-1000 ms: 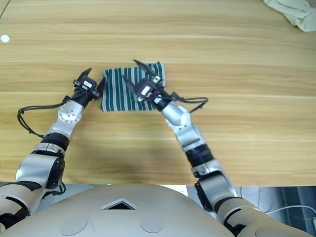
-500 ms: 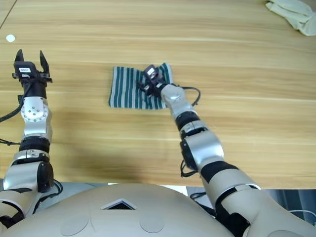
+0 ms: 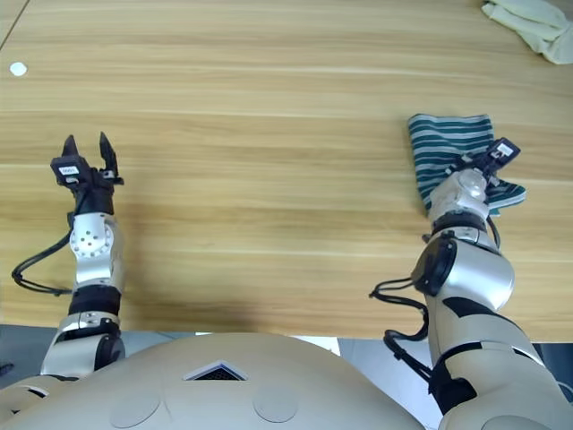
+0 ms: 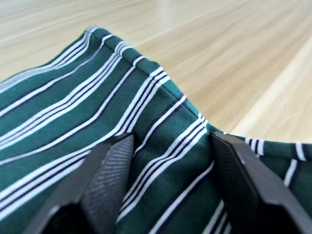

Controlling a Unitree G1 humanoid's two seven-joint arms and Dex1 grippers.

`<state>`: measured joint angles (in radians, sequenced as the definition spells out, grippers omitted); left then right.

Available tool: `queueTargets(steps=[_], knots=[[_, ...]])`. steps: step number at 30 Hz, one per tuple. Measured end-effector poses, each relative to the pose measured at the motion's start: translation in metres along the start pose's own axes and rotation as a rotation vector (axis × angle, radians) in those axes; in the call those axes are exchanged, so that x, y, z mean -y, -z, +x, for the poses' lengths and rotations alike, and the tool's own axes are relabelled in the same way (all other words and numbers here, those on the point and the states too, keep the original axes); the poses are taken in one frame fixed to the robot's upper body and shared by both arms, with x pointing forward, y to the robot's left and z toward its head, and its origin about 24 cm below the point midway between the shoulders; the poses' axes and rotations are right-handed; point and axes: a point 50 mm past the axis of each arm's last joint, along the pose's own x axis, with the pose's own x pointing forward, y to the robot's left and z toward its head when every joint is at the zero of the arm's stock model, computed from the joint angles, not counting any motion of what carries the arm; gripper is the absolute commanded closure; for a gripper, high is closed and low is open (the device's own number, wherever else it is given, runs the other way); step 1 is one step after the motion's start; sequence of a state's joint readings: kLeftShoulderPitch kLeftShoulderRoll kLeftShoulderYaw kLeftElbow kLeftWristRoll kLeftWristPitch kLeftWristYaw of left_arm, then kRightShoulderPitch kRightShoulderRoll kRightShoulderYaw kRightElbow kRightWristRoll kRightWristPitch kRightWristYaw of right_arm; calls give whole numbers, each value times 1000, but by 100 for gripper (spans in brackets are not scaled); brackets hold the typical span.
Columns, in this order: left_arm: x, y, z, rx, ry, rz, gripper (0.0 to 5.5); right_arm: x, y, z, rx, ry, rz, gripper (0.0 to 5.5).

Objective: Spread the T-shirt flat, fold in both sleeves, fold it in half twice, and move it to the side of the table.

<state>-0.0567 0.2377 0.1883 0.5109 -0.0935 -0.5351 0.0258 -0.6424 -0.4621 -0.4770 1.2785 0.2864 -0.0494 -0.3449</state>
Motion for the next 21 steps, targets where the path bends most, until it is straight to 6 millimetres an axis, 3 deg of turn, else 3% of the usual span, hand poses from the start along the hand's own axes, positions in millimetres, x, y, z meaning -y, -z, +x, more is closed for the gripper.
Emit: queueTargets(steps=[5,7,8,10,11,13,14,17,21], knots=[[-7,0,-5,-10,-40,-57,278,1,-2,-2,85,26,45,272],[-2,-4,1,5,-24,-85,278,-9,-9,-11,272,-38,3,272],[7,-9,7,25,-5,-100,278,-25,-20,-21,397,-110,-18,272],[44,-25,28,92,89,-110,278,-86,-32,-62,635,-394,-117,272],[62,-30,33,113,134,-115,278,-115,-21,-84,675,-529,-171,272],[105,-33,34,136,241,-115,278,-166,31,-140,653,-834,-290,272],[117,-29,27,130,281,-110,278,-172,60,-158,595,-932,-343,272],[116,-3,1,60,297,-86,221,-144,104,-155,457,-982,-412,248],[124,-2,-13,63,328,-142,157,-124,99,-159,542,-995,-397,181]])
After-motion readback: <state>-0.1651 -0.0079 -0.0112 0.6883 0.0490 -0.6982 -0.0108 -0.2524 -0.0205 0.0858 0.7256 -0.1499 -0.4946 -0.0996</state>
